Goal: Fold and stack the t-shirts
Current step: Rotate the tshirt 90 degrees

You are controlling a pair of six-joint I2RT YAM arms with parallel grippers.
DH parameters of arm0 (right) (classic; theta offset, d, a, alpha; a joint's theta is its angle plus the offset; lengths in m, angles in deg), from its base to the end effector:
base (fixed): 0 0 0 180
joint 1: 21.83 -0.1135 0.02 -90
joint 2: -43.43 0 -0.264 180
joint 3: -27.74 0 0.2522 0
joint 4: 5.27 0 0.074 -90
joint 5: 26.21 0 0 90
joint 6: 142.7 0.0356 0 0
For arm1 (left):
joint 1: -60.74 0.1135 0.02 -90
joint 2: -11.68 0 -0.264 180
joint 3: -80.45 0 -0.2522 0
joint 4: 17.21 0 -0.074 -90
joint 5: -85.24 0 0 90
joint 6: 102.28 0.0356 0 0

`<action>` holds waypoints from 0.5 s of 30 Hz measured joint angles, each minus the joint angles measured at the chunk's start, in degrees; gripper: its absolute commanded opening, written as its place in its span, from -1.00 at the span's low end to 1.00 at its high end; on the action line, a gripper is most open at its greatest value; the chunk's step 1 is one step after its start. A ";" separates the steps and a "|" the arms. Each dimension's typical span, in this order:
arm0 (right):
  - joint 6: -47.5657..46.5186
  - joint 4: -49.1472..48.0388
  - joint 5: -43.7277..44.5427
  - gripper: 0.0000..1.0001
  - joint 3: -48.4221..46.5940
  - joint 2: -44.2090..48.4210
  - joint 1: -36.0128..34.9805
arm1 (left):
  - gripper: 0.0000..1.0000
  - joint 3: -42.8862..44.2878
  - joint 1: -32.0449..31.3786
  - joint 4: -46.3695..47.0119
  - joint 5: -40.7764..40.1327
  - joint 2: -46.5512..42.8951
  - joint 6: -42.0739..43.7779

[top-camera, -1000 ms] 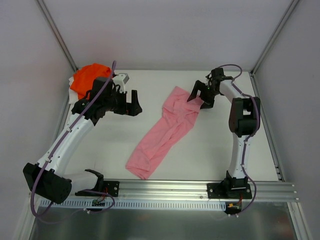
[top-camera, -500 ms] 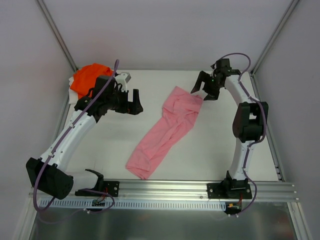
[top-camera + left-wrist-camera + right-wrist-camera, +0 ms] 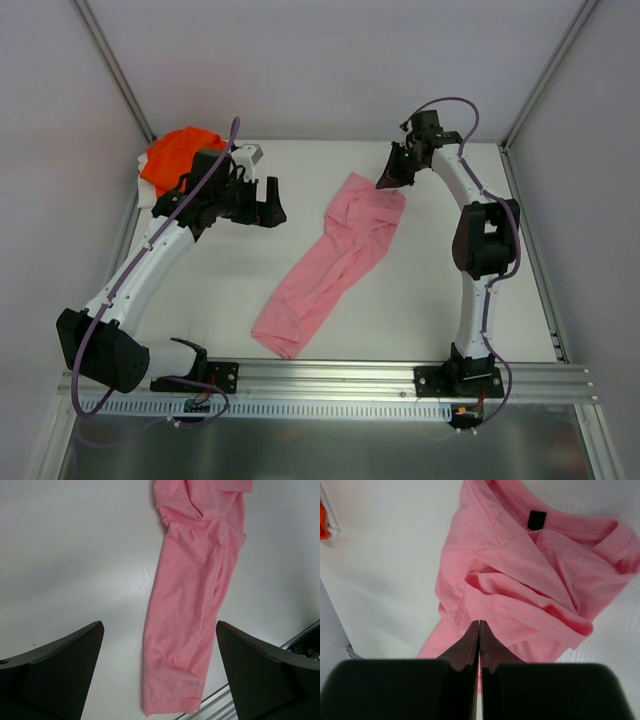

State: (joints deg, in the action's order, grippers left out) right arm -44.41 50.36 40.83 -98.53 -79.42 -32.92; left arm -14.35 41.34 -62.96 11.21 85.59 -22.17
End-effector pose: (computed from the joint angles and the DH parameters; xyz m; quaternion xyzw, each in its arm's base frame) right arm 0.4687 0.1060 0.2659 -0.0871 0.9253 0.2390 0.2811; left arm 0.2640 -0.1034 0.3553 0.1371 0.8679 -0.2356 0.4153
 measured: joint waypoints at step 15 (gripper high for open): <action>0.02 0.85 1.86 -1.00 4.02 -6.23 -0.24 | 0.97 0.00 0.76 -0.44 0.00 0.00 0.42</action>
State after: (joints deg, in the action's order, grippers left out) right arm -44.39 51.21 42.69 -94.51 -85.65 -33.16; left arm -14.35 42.10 -63.39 11.21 85.59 -21.75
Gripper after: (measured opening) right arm 0.010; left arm 0.986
